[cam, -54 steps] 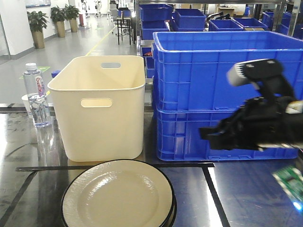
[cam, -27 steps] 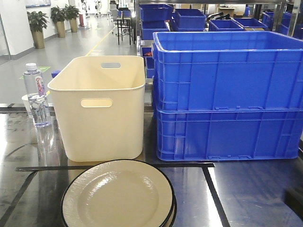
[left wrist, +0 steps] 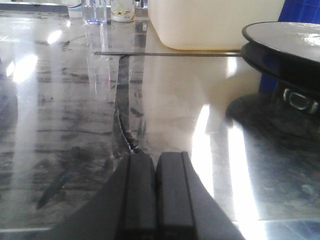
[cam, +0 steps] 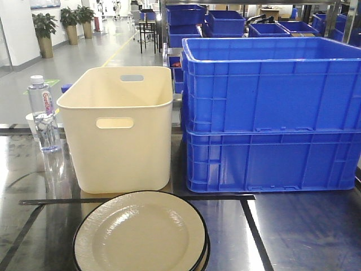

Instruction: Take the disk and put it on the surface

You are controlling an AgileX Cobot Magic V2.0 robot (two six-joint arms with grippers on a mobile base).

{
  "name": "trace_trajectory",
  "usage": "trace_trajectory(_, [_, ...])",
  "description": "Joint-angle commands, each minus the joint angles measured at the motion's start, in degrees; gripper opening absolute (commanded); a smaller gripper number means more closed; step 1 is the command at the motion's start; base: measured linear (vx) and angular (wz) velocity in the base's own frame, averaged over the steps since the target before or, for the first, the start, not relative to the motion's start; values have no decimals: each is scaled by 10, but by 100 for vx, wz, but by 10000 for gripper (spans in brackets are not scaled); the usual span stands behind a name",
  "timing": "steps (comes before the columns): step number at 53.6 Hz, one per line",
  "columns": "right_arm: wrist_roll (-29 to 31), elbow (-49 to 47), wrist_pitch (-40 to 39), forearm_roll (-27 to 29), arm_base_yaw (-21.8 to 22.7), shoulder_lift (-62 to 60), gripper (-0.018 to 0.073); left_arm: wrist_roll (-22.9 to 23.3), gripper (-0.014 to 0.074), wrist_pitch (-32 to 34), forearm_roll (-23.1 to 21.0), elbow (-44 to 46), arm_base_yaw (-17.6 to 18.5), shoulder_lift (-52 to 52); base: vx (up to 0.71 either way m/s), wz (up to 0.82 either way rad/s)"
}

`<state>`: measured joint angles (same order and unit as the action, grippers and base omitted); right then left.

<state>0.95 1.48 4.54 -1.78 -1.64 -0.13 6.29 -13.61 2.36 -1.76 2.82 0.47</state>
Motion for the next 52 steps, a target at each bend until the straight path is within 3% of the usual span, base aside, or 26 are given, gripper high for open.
trace_trajectory(1, [-1,7,-24,-11,4,2,-8,6,-9,46,4,11,1,7,0,0])
trace_trajectory(52, [-1,6,-18,-10,4,5,-8,6,-8,43,4,11,1,8,0,0])
